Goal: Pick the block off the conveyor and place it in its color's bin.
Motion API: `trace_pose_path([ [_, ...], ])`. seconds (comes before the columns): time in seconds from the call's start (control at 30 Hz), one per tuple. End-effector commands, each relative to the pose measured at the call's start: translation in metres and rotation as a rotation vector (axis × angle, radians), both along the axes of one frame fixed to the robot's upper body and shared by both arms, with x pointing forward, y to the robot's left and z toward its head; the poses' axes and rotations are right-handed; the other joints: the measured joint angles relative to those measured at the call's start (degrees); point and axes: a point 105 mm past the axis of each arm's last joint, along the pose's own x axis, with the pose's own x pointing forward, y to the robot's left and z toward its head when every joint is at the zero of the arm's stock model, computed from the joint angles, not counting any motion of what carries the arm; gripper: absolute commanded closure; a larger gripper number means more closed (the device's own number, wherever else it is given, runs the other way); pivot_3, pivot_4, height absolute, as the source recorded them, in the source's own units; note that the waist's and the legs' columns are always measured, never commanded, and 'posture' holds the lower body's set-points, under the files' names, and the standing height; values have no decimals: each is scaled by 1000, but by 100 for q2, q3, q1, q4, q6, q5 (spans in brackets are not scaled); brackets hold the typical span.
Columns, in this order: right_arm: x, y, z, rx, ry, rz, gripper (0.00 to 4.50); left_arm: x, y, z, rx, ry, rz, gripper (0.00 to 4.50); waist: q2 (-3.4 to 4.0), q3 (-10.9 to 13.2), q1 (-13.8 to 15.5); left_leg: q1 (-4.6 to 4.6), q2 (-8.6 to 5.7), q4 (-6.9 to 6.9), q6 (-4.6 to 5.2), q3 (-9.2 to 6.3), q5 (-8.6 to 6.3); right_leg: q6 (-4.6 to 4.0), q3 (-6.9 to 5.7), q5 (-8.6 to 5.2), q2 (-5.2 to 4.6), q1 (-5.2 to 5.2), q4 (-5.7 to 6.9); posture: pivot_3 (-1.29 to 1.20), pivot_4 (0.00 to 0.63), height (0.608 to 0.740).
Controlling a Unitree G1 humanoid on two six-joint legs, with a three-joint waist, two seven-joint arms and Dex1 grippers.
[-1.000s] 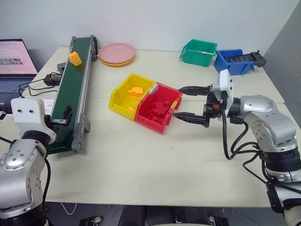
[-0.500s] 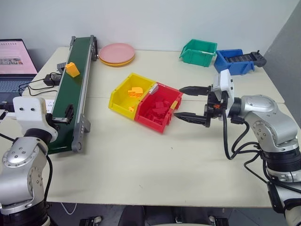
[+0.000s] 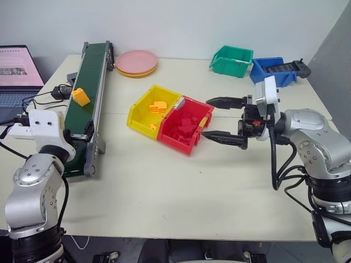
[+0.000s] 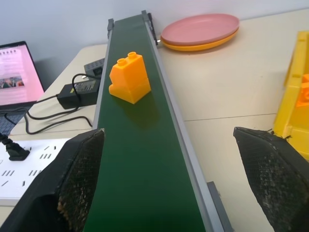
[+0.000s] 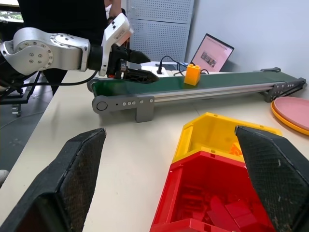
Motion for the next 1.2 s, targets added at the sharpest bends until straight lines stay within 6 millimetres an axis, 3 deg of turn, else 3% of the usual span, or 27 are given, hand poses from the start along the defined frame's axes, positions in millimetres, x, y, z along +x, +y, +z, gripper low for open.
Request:
trace_pose_path([
  [0.03, -7, 0, 8, 1, -47, 20, 0, 2, 2, 7, 0, -18, 21, 54, 0, 0, 0, 0, 0, 0, 0, 0, 0, 0, 1, 0, 0, 0, 0, 0, 150, 740],
  [0.43, -10, -1, 8, -8, -46, 18, 0, 8, 20, -20, -131, 68, 145, 54, 0, 0, 2, -2, 0, 0, 0, -1, 0, 0, -2, 0, -1, -1, -1, 0, 150, 740],
  [0.53, -10, -1, 8, -10, -46, 19, 0, 9, 22, -22, -155, 72, 161, 424, 0, 0, 2, -2, 0, 0, 0, -1, 0, 0, -1, 0, 0, -1, -1, 0, 150, 740],
  [0.8, -9, -1, 11, -14, -53, 19, 0, 5, 25, -23, -147, 73, 197, 1955, 0, 0, -1, 0, 0, 0, 0, -2, 0, 0, -1, 0, 0, -1, 2, 0, 150, 740],
  [0.97, -8, -1, 13, -15, -56, 22, 0, -9, 21, -11, -128, 23, 230, 2915, -1, 0, 1, -2, 1, 0, -1, -1, 0, 0, 0, 0, -1, -1, -1, 0, 150, 740],
  [1.1, -8, -1, 13, -16, -58, 22, 0, -11, 15, 3, -75, -10, 214, 2963, -1, -1, 4, -4, 0, 0, -1, -4, 0, 0, -2, 0, -1, -2, 0, 0, 150, 740],
  [1.2, -7, -2, 14, -17, -59, 16, 0, -10, 0, 29, 5, -69, 155, 2963, -2, 0, 3, -4, -1, 0, -1, -3, 0, 0, -2, 0, -1, -2, -1, 0, 150, 740],
])
